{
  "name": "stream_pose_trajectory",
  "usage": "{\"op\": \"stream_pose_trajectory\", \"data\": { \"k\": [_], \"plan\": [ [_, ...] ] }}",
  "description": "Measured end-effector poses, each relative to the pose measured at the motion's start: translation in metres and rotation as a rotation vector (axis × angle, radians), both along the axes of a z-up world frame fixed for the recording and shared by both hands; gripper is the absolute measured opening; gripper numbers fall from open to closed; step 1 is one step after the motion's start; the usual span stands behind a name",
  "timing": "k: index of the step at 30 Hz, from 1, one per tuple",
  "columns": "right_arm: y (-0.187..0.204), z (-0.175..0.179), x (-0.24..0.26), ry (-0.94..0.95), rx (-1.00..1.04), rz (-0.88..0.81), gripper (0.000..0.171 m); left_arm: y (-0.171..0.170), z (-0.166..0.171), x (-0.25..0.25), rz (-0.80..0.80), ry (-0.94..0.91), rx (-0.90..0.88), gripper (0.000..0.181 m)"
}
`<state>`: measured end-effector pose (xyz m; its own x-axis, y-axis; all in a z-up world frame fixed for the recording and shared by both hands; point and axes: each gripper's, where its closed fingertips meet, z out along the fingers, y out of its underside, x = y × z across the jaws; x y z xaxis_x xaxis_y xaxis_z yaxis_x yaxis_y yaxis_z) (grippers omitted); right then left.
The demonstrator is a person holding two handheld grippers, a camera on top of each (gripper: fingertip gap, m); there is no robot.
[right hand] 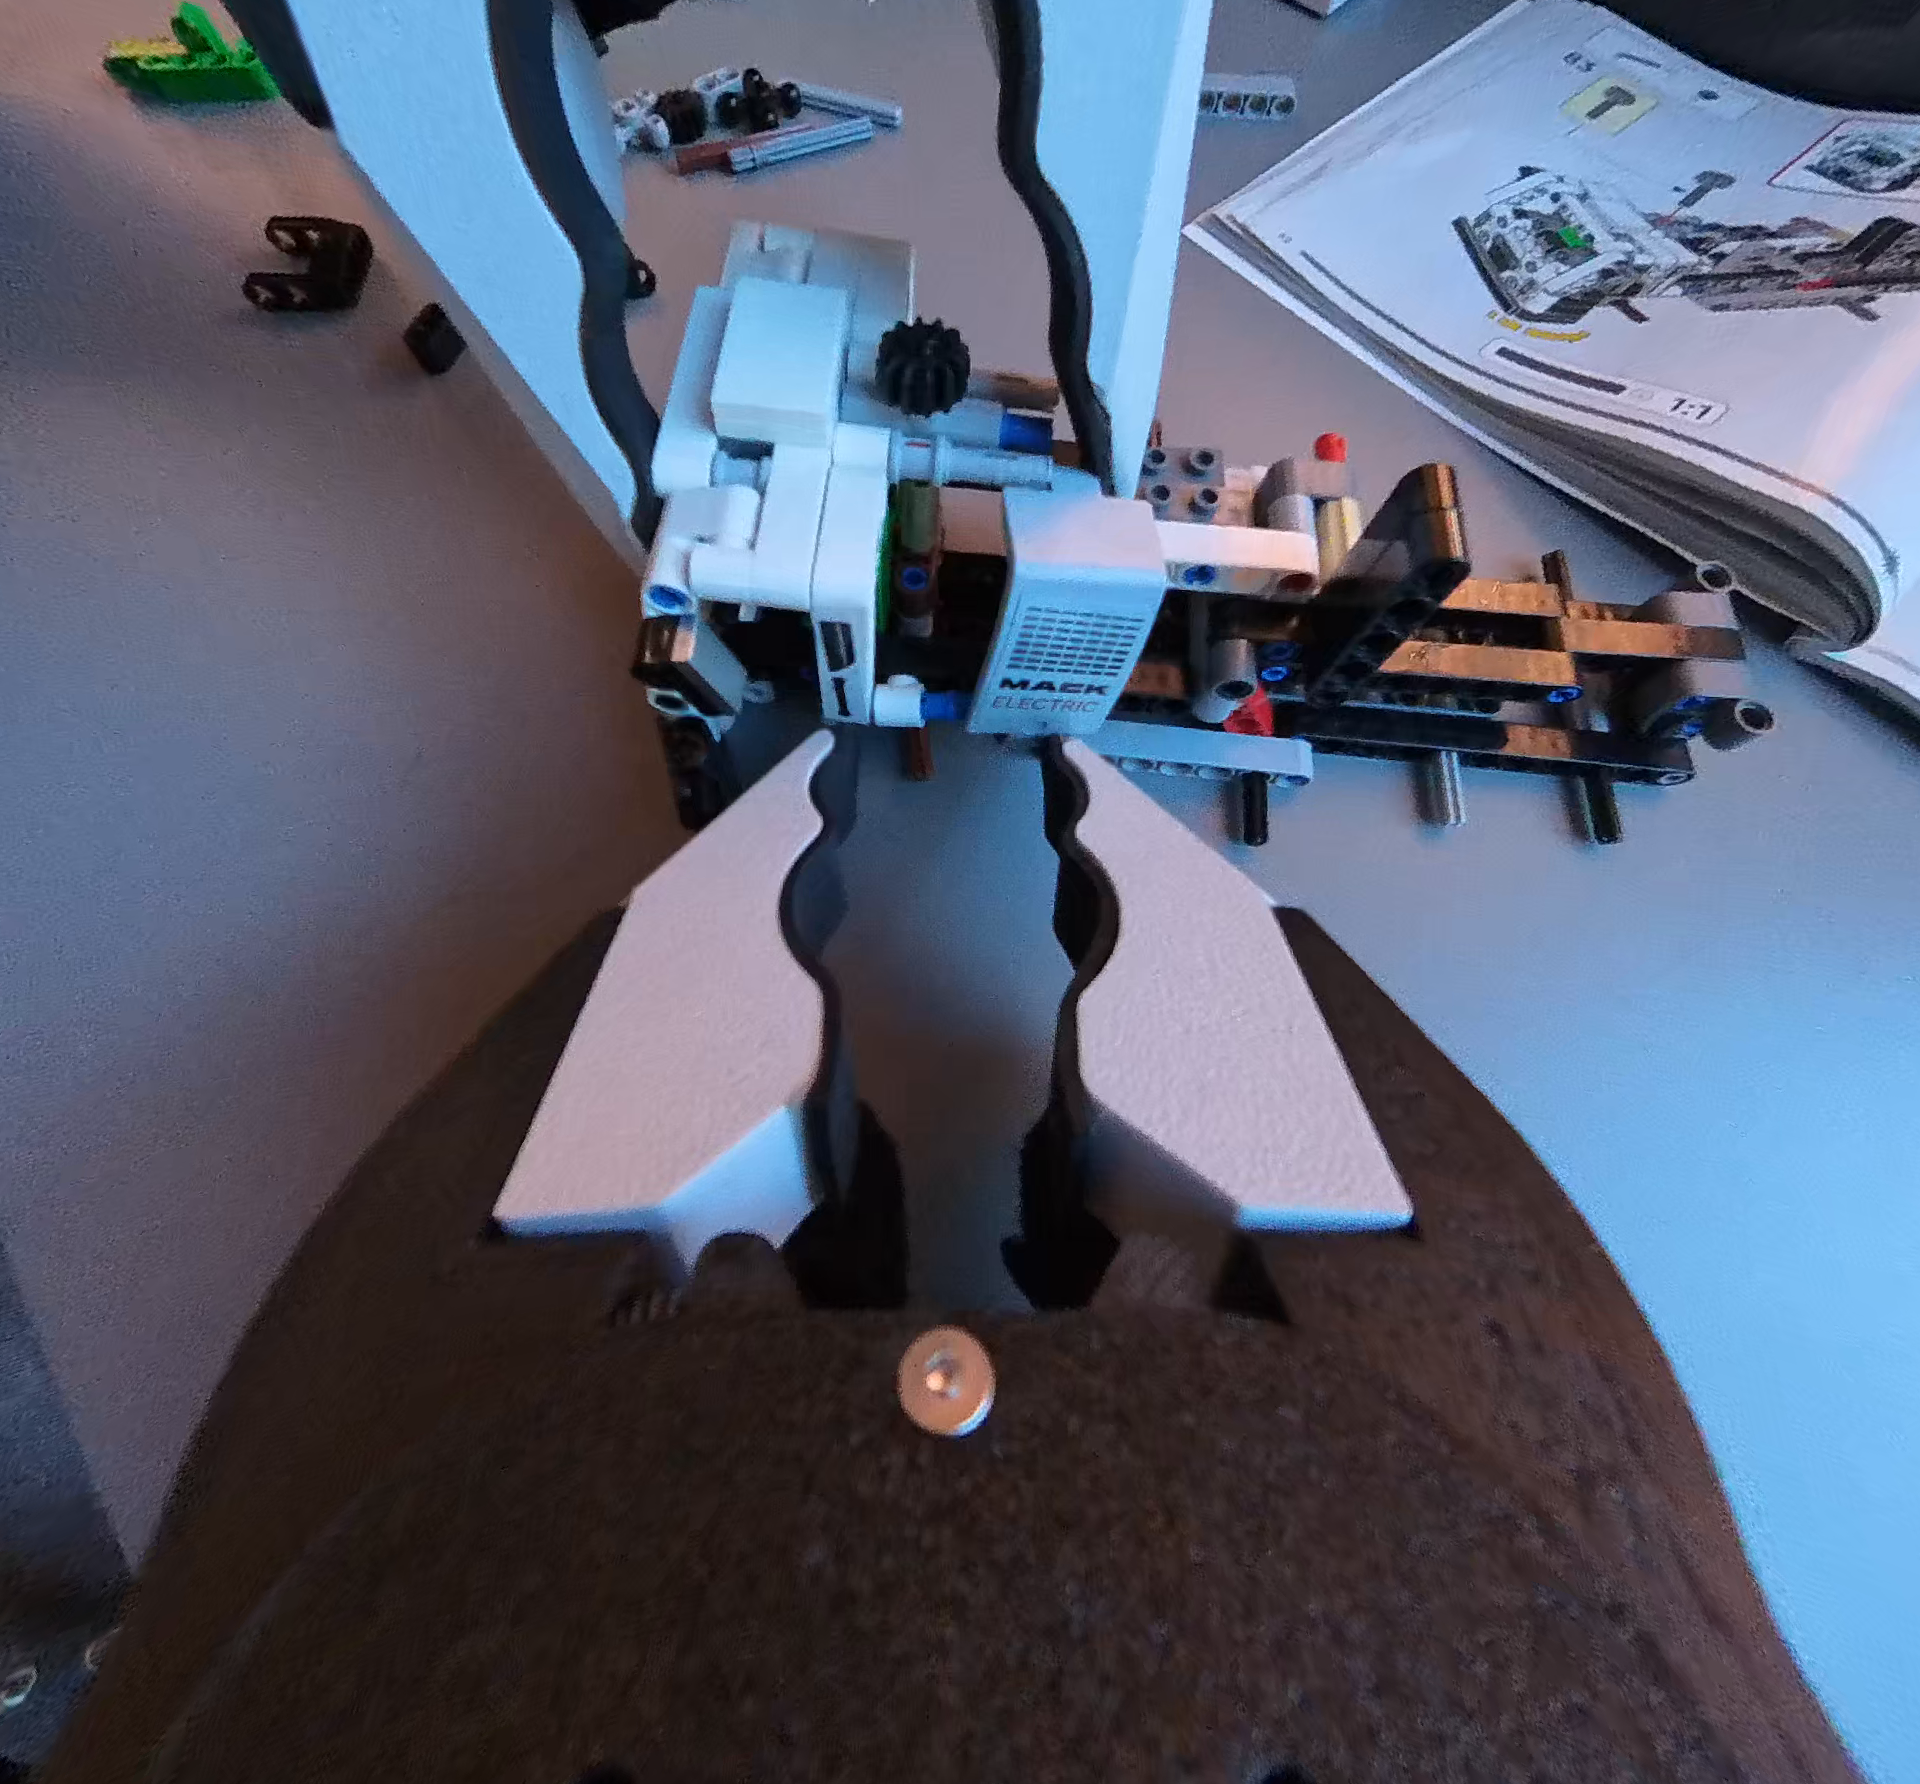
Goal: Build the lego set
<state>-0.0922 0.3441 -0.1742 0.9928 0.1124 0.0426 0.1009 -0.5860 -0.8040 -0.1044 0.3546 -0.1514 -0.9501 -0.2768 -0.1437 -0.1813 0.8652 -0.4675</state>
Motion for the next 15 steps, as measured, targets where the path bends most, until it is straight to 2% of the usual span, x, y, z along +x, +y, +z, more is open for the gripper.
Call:
{"op": "stream_pose_trajectory", "data": {
  "k": [1, 15],
  "plan": [
    [0.0003, 0.0005, -0.0012, 0.005, 0.002, 0.001, 0.036, 0.0001, 0.0000, 0.0000, 0.000, -0.001, 0.000, 0.068],
    [0.0033, 0.0026, -0.0004, 0.007, 0.016, 0.015, 0.034, 0.0027, 0.0000, 0.0005, 0.013, 0.011, -0.015, 0.070]
  ]
}}
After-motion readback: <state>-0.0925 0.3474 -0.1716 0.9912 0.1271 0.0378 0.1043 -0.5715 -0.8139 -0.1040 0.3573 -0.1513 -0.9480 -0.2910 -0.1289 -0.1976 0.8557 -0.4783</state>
